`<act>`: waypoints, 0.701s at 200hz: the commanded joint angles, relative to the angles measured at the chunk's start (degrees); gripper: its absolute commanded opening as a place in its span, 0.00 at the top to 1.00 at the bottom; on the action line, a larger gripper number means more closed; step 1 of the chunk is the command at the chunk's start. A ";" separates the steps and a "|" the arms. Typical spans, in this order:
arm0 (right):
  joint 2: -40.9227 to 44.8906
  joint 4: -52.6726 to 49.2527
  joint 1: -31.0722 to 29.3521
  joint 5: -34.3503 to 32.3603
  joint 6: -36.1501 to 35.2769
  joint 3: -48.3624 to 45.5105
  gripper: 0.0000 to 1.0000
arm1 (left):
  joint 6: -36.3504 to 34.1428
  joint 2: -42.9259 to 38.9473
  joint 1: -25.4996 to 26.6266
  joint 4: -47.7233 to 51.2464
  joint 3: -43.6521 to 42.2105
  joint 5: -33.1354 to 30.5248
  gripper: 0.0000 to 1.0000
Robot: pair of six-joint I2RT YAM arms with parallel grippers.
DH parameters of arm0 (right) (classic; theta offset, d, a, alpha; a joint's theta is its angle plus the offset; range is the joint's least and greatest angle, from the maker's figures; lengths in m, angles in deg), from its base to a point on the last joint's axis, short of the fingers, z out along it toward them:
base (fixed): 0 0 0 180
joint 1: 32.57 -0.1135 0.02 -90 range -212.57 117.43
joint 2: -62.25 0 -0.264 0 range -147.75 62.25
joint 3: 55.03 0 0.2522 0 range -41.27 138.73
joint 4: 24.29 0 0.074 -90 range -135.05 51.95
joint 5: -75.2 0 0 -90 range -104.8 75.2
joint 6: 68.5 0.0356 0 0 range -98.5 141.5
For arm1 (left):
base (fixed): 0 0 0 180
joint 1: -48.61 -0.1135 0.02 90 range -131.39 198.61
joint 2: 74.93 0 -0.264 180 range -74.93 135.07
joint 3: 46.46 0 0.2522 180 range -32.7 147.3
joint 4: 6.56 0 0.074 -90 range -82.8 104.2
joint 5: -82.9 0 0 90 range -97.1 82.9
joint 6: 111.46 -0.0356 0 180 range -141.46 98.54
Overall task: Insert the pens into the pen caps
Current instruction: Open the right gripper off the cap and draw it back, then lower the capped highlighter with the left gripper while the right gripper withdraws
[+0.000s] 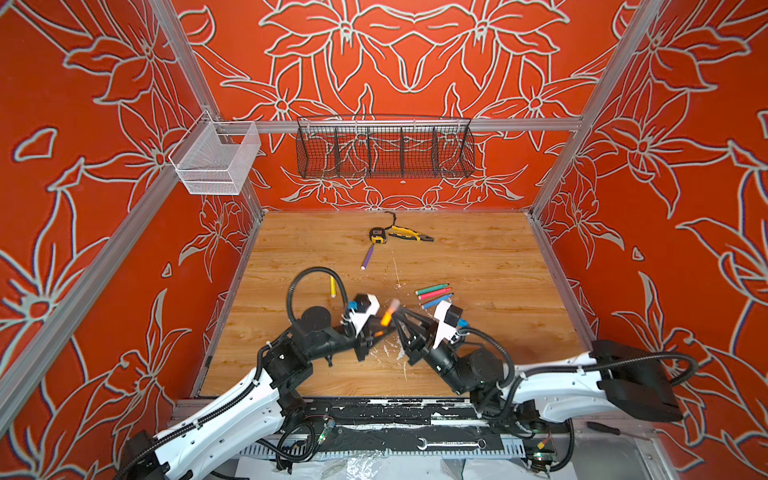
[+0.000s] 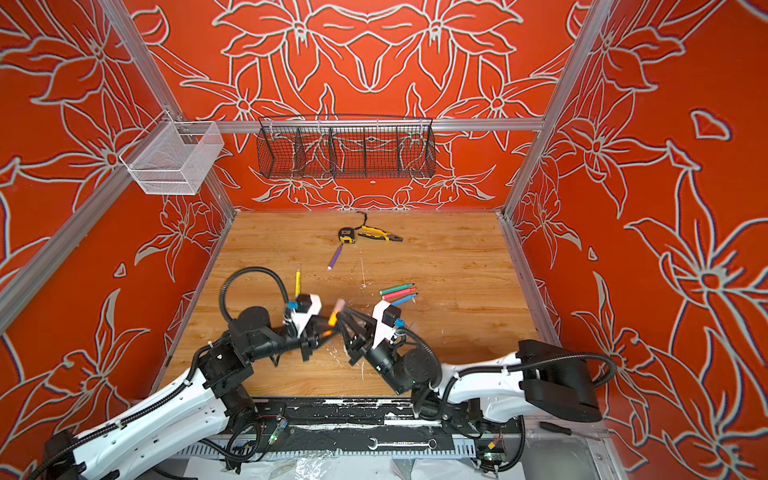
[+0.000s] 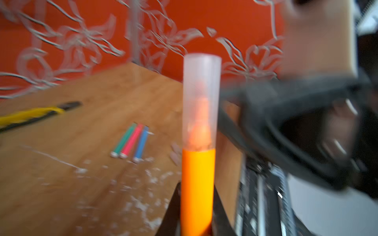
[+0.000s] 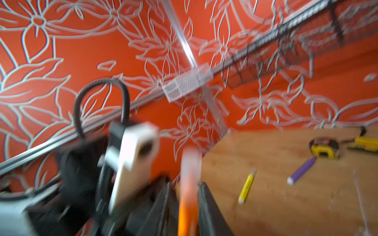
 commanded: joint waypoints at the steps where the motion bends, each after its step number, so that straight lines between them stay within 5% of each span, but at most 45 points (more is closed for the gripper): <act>1: 6.69 -25.52 -2.30 -4.94 -0.47 2.51 0.50 | 4.19 1.37 -2.89 -15.12 4.32 -12.63 1.00; 46: 18.71 -45.58 2.04 -7.43 -4.55 10.29 0.28 | 3.28 9.74 -2.90 -11.01 7.63 -19.02 1.00; 86: 22.74 -56.55 12.40 -4.37 -5.46 13.94 0.23 | 8.71 19.22 -3.99 2.55 12.29 -29.40 1.00; 140: 27.36 -64.81 25.66 -7.87 -7.29 10.81 0.16 | 19.71 41.21 -13.41 12.13 19.99 -26.21 1.00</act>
